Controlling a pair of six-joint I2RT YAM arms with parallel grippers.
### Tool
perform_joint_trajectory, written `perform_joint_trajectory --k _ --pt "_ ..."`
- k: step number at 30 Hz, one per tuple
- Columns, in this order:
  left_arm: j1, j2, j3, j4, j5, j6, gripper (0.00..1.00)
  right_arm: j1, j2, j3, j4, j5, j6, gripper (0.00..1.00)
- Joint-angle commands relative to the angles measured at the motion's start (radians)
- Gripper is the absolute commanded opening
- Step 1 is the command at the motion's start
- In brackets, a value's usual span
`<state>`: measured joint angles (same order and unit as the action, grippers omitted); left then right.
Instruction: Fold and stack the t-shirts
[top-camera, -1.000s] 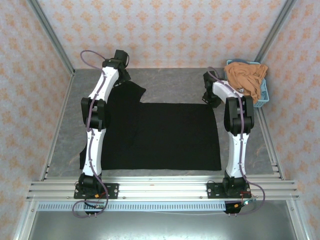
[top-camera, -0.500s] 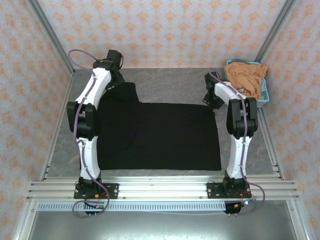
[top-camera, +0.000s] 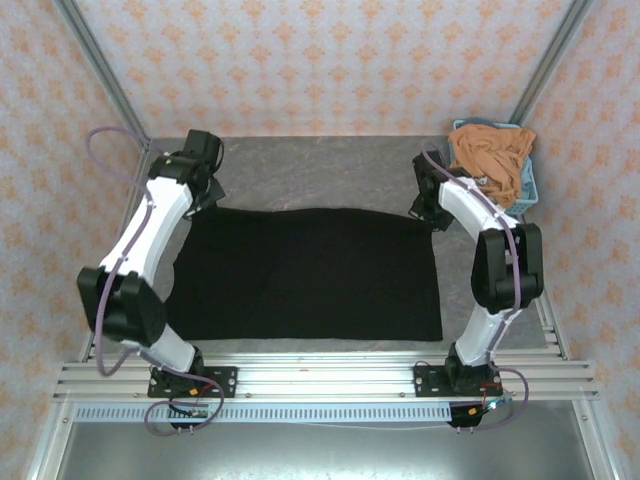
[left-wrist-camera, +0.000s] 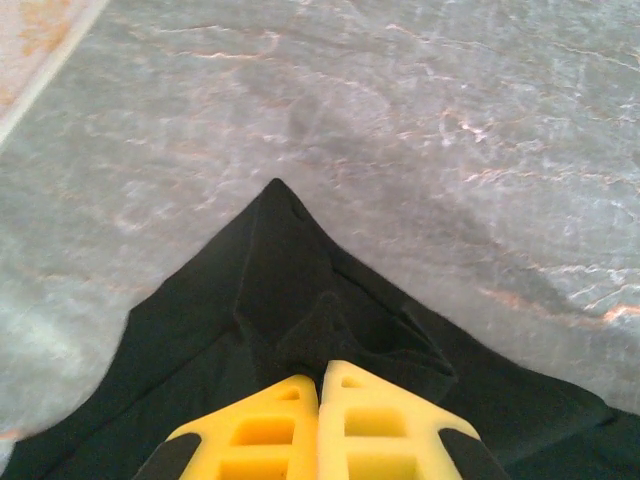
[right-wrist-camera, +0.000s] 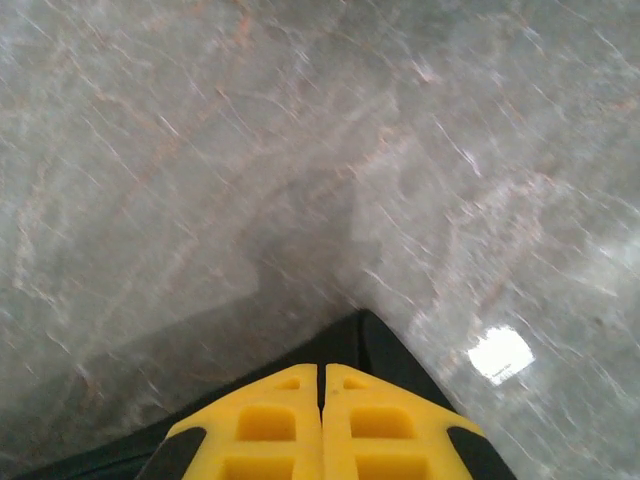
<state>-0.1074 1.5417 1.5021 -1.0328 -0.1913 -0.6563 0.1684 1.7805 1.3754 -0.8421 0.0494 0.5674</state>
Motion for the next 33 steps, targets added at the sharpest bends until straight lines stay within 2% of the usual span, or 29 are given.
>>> perform_joint_trajectory --k 1,8,12,33 --pt "-0.019 -0.135 -0.101 -0.081 -0.092 -0.083 0.00 0.007 -0.062 -0.061 -0.092 0.040 0.026 0.00" --pt "-0.035 -0.371 -0.357 -0.207 -0.142 -0.246 0.00 0.009 -0.095 -0.160 -0.164 0.024 0.081 0.00" --pt "-0.038 -0.450 -0.449 -0.223 -0.112 -0.285 0.00 0.008 -0.087 -0.193 -0.199 -0.003 0.099 0.00" --pt "-0.101 -0.584 -0.524 -0.423 -0.192 -0.427 0.00 0.029 -0.170 -0.317 -0.253 0.000 0.155 0.00"
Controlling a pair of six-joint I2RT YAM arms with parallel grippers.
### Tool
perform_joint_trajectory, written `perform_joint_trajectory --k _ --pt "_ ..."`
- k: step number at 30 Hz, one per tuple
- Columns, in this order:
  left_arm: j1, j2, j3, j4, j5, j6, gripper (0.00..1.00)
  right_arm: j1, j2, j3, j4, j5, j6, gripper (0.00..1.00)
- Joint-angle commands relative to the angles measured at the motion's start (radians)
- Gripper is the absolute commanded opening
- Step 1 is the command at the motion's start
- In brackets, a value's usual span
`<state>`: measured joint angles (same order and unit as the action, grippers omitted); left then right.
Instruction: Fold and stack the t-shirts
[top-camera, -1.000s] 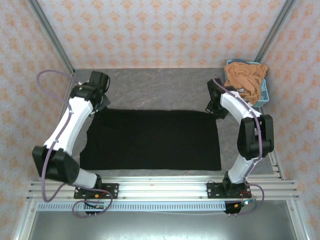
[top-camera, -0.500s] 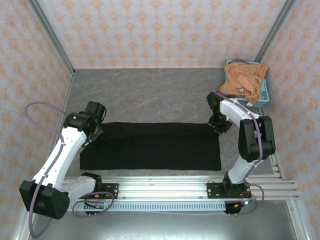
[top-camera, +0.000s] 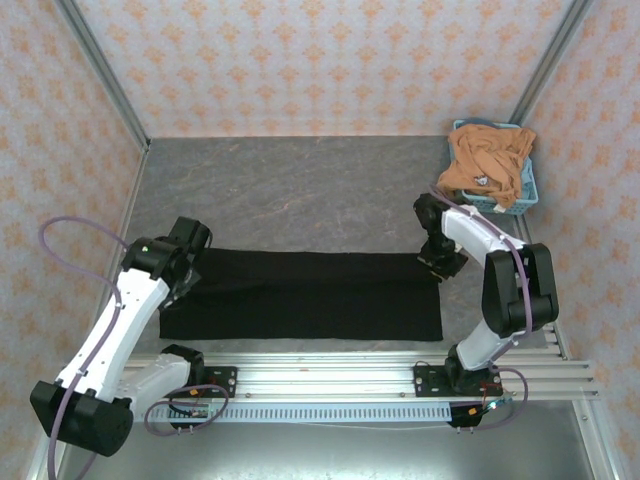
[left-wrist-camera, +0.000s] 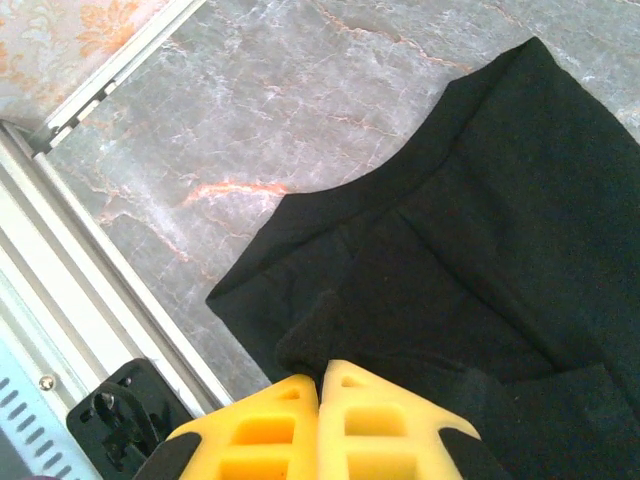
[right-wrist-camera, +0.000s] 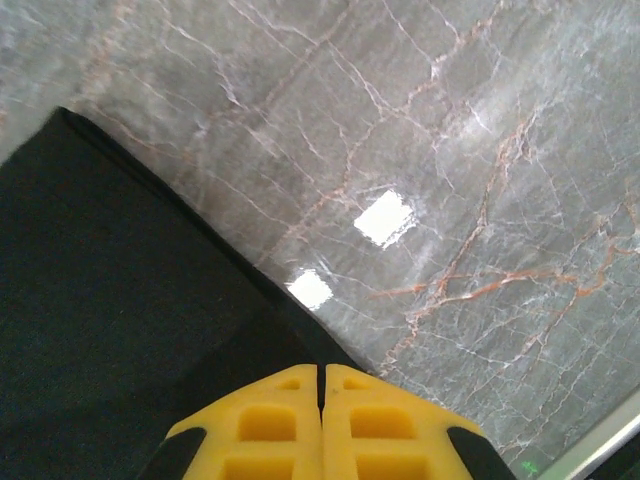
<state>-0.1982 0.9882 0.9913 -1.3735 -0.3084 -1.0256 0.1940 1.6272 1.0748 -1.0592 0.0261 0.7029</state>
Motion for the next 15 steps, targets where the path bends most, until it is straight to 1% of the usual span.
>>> perform_joint_trajectory --k 1,11,12,15 --pt "-0.014 -0.038 -0.013 -0.091 -0.073 -0.065 0.00 0.005 -0.017 -0.014 -0.037 0.024 0.021 0.00" --pt "-0.027 -0.040 -0.064 -0.083 -0.047 -0.079 0.00 0.011 -0.019 -0.015 -0.040 0.028 0.029 0.00" --pt "-0.026 -0.041 -0.068 -0.082 -0.050 -0.079 0.00 0.010 -0.025 -0.015 -0.043 0.032 0.032 0.01" --pt "-0.027 -0.041 -0.081 -0.076 -0.048 -0.074 0.00 0.011 -0.047 -0.009 -0.051 0.041 0.039 0.11"
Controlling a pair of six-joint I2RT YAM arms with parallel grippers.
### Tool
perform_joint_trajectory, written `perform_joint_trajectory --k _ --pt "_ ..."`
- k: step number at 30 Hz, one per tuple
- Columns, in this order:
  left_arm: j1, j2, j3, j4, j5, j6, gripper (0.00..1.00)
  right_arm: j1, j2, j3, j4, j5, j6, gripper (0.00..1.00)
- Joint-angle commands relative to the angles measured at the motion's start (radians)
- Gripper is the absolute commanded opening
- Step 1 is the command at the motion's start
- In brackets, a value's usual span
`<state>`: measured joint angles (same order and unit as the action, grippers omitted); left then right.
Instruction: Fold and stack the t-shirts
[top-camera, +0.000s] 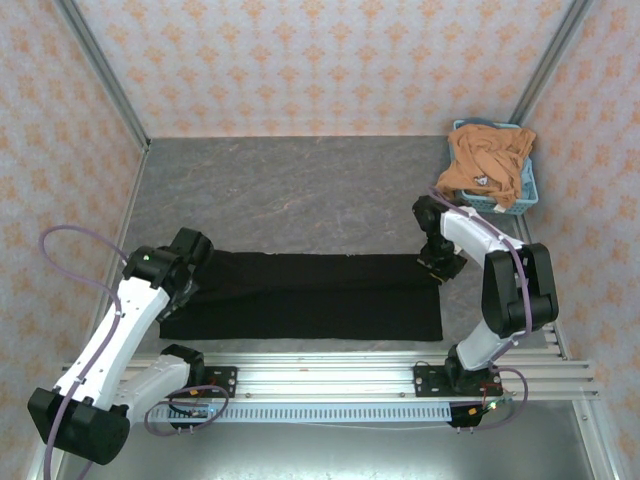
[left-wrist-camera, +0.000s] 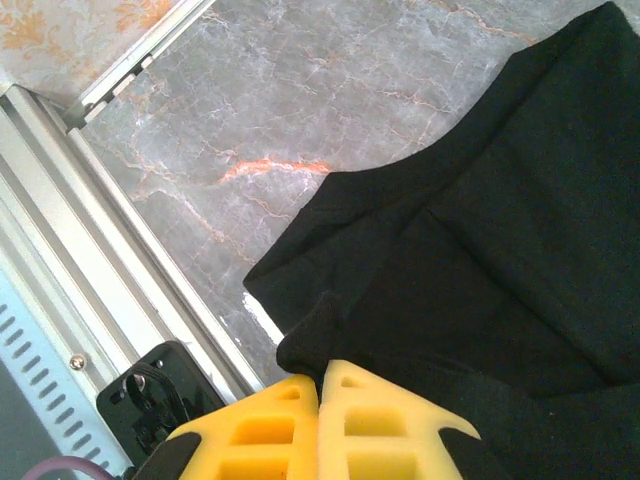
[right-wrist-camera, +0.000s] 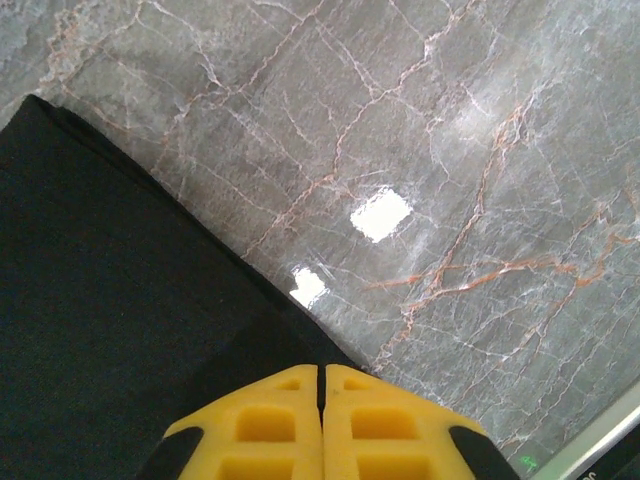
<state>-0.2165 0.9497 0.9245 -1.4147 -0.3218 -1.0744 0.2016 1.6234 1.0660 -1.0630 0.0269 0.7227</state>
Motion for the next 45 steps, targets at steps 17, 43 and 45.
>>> perform_joint_trajectory --k 17,43,45 --pt "-0.021 0.000 -0.082 -0.040 0.032 -0.015 0.00 0.041 0.004 0.041 0.087 -0.080 0.012 0.32" --pt "-0.027 0.127 -0.159 0.013 -0.018 -0.163 0.00 0.042 0.073 0.090 0.063 -0.068 0.004 0.32" --pt "-0.002 0.138 -0.163 0.035 -0.016 -0.149 0.00 0.042 0.063 0.087 0.059 -0.065 0.002 0.32"
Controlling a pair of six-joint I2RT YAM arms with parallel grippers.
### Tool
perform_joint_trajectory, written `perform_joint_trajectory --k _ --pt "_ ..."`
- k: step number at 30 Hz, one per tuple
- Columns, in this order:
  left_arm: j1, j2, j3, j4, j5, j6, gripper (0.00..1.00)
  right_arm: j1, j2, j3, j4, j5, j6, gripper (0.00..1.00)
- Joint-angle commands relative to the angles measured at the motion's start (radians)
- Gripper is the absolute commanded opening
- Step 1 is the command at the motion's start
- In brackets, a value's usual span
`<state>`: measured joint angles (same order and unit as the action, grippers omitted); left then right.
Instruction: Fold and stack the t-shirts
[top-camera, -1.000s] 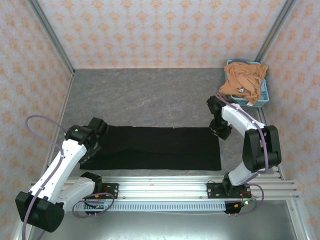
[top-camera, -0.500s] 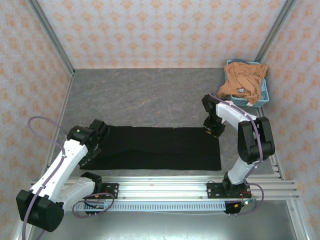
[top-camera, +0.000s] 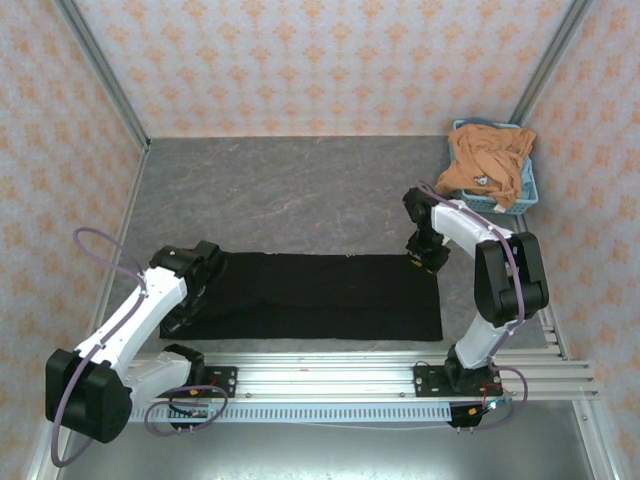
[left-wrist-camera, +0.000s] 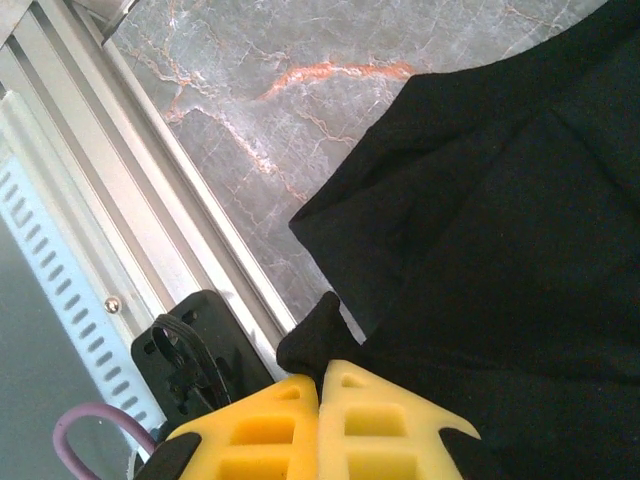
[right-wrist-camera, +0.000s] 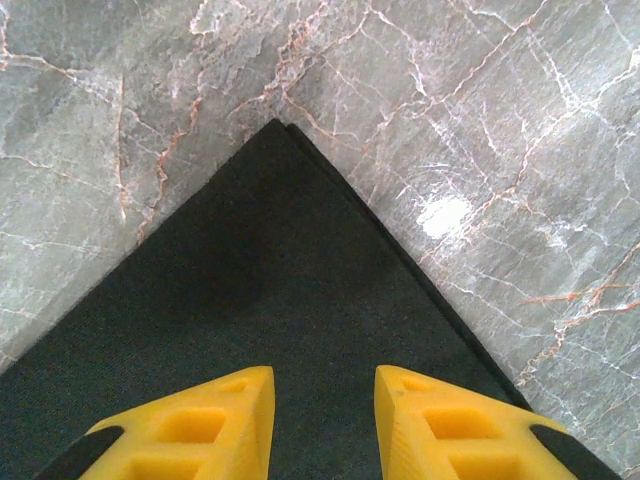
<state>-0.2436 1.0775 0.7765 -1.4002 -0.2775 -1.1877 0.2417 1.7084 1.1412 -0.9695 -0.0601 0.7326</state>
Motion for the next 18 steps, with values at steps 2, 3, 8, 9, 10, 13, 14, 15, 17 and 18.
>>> perform_joint_trajectory --k 2,3,8,9,10,13,14,15,17,18 --pt "0.049 0.018 -0.021 0.039 -0.053 -0.024 0.00 0.002 -0.024 0.014 -0.040 0.025 -0.011 0.32" --pt "0.063 0.022 -0.027 0.048 -0.052 -0.018 0.00 0.001 -0.025 0.015 -0.040 0.025 -0.014 0.32" --pt "0.139 0.039 -0.059 0.099 -0.031 -0.007 0.00 0.000 -0.030 0.019 -0.043 0.025 -0.020 0.32" --pt "0.150 0.048 -0.062 0.112 -0.028 -0.007 0.00 0.001 -0.030 0.019 -0.043 0.025 -0.020 0.32" --pt "0.158 0.058 -0.062 0.120 -0.029 -0.010 0.00 0.001 -0.031 0.017 -0.043 0.024 -0.022 0.32" --pt "0.194 0.097 -0.062 0.165 -0.034 -0.005 0.03 0.000 -0.035 0.014 -0.041 0.016 -0.026 0.32" --pt "0.208 0.114 -0.062 0.188 -0.036 0.003 0.08 0.001 -0.036 0.013 -0.041 0.013 -0.027 0.32" --pt "0.224 0.135 -0.060 0.209 -0.037 0.013 0.10 0.000 -0.038 0.012 -0.040 0.010 -0.029 0.32" --pt "0.262 0.179 -0.051 0.245 -0.043 0.039 0.11 0.001 -0.046 0.014 -0.040 0.005 -0.035 0.32" --pt "0.289 0.206 -0.045 0.260 -0.042 0.055 0.11 0.001 -0.052 0.015 -0.040 0.003 -0.040 0.32"
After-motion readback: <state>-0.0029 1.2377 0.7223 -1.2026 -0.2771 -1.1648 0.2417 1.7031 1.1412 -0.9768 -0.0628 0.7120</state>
